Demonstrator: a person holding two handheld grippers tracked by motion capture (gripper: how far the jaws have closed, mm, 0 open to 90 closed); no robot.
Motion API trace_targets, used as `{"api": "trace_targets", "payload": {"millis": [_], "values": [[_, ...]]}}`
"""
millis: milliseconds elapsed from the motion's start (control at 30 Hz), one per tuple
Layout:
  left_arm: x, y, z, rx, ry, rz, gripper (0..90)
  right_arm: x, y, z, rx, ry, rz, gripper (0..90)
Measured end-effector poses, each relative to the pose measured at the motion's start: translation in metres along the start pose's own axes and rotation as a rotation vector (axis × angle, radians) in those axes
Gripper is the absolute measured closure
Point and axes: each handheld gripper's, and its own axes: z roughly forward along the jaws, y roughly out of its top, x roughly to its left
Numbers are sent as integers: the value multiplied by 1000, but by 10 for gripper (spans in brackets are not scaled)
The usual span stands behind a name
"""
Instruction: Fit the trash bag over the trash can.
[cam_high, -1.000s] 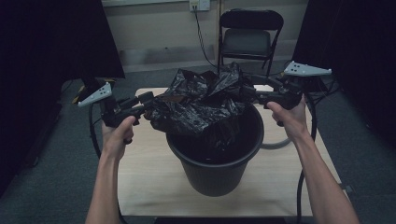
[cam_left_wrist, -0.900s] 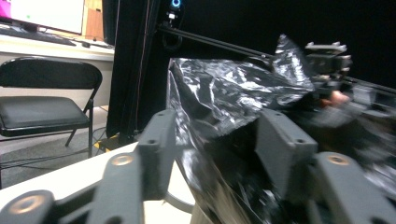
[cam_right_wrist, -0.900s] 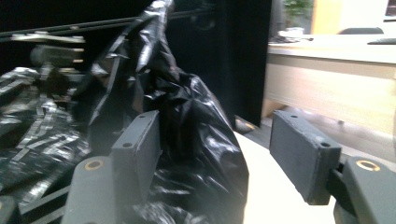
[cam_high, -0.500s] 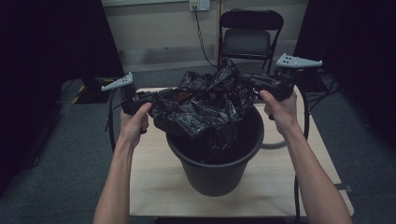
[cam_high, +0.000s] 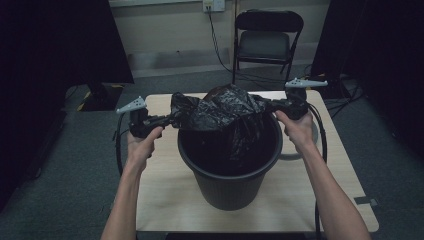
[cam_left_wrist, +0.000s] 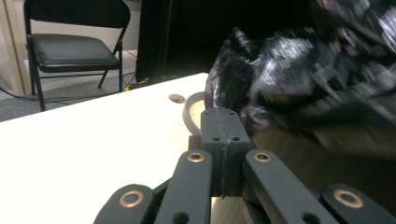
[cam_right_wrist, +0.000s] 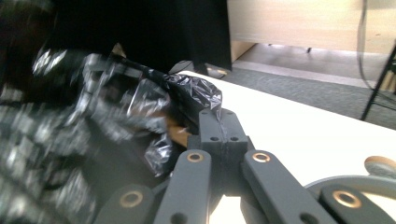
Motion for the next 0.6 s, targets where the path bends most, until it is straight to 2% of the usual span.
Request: {"api": "trace_targets", "payload": {"millis": [67,133,200,233,300,333,400,500,600], "values": [[-5,-8,-5,-19,-22,-3,900,3,-8,1,18,26,-8,900],[-11,-12,-9,-8,-16,18,900,6,-14,1,21,49,-22,900],[-16,-12,-13,4,-28,39,900,9,-15,-1,22,76,-33,861],[-18,-11,-16,-3,-33,37,900,9,-15,-2,23,72,-37,846],[-18,-7,-22,-55,-35,14,900,8,-12,-4,38,28,-54,732],[-16,-4,-24,-68,-37,10,846,6,-11,-4,41,2,-49,705],[-13,3,-28,-95,-29,8,809,1,-7,-7,18,-13,-26,650],[-8,15,-29,-125,-17,-2,753,-3,2,-12,-16,-26,-13,633],[-7,26,-26,-142,-19,3,710,-2,14,-17,-38,-50,-27,619]]}}
